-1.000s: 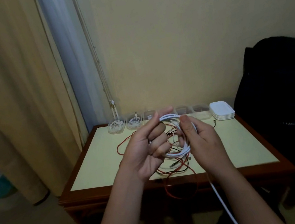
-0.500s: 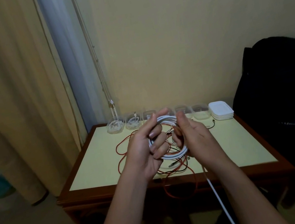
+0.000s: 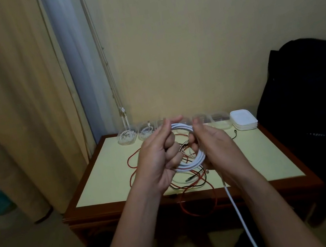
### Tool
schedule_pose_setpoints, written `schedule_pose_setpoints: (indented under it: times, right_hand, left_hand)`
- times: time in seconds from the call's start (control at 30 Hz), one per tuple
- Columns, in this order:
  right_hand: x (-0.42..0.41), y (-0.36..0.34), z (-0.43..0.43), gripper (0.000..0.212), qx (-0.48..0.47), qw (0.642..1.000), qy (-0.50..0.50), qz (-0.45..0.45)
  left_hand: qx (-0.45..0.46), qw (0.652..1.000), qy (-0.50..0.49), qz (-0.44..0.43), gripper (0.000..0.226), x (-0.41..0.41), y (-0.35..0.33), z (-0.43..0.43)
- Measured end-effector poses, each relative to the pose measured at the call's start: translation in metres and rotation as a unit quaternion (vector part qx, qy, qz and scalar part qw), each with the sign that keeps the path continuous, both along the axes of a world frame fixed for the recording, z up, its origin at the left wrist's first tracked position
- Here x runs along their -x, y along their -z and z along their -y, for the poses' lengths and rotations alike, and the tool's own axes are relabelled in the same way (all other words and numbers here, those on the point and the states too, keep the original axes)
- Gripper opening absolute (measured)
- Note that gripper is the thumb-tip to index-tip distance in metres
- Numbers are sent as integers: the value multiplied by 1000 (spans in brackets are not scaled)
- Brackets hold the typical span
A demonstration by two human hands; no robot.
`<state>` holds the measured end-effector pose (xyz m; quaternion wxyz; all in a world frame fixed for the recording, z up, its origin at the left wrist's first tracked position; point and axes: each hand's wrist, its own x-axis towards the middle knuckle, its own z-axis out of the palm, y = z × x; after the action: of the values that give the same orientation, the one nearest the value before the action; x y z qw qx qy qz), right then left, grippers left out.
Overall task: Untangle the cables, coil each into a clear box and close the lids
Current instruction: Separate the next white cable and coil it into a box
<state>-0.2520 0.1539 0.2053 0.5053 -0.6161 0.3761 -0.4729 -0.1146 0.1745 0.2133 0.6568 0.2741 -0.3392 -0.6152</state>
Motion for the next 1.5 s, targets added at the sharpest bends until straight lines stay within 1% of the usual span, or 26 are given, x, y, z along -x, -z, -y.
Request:
schedule_pose_setpoints:
  times: [0.07,0.13,0.2,0.3,0.37,0.43,0.5,0.63,0.73,0.8,0.87,0.9,0.97,1.0,1.07,1.1,1.13,1.2,1.27,1.33,1.4,1.47,1.5]
  right_hand:
    - [6,3,1,47,25,999,-7,-32]
    - [15,7,2,37,41,997,-23,-60]
    - [23,11,4,27,33,997,-41,-62]
    - [32,17,7,23,27,996,-37,-73]
    - [37,21,9,21,35,995,-28,-85]
    - [40,26,13,20,51,991,-22,-119]
    - [42,32,17,18,60,987,2,-148]
    - [44,49,24,17,70,983,92,-146]
    - [47,61,29,12,19,985,135,-109]
    - [48,68,31,14,-6,980,155,-126]
    - [46,74,33,17,14,964,196,-181]
    - [45,75,33,18,36,953,214,-213]
    - [42,75,33,21,92,930,227,-275]
    - [41,74,33,21,125,918,222,-305]
    - [39,70,31,19,185,895,194,-355]
    - [38,67,29,19,209,893,171,-361]
    - [36,63,26,20,225,897,144,-351]
    - [32,52,18,24,241,915,110,-304]
    - [29,41,12,26,255,927,107,-254]
    - [27,30,9,25,255,937,102,-213]
    - [26,22,7,24,244,949,86,-181]
    - [25,17,6,20,232,958,74,-151]
    - [24,16,6,20,227,961,76,-136]
  left_hand:
    - [-8,1000,-20,-14,28,-6,-2,2]
    - [-13,998,-41,-35,27,-14,-3,3]
    - [-11,996,-56,-65,27,-24,-5,4]
    - [-4,990,-71,-119,28,-42,-8,4]
    - [1,987,-81,-136,28,-51,-11,4]
    - [6,985,-83,-150,28,-57,-11,4]
    - [9,983,-81,-163,28,-61,-11,5]
    - [10,976,-67,-207,27,-66,-10,6]
    - [11,969,-62,-240,24,-70,-9,4]
    - [11,964,-70,-256,32,-69,-7,3]
    - [10,963,-90,-253,46,-66,-6,4]
    - [9,966,-102,-239,51,-63,-5,5]
    - [12,975,-135,-177,48,-59,-3,8]
    - [16,980,-160,-120,44,-58,-2,9]
    - [25,979,-203,28,40,-51,-2,8]
    - [27,972,-210,101,40,-47,-3,7]
    - [26,964,-207,164,41,-43,-3,6]
    - [24,948,-179,262,45,-33,-2,4]
    - [36,928,-138,345,48,-23,5,2]
    - [45,918,-87,384,47,-14,10,-2]
    - [33,920,-31,389,42,-6,12,-6]
    - [11,930,12,367,34,-1,12,-6]
    - [-4,942,32,333,32,2,11,-6]
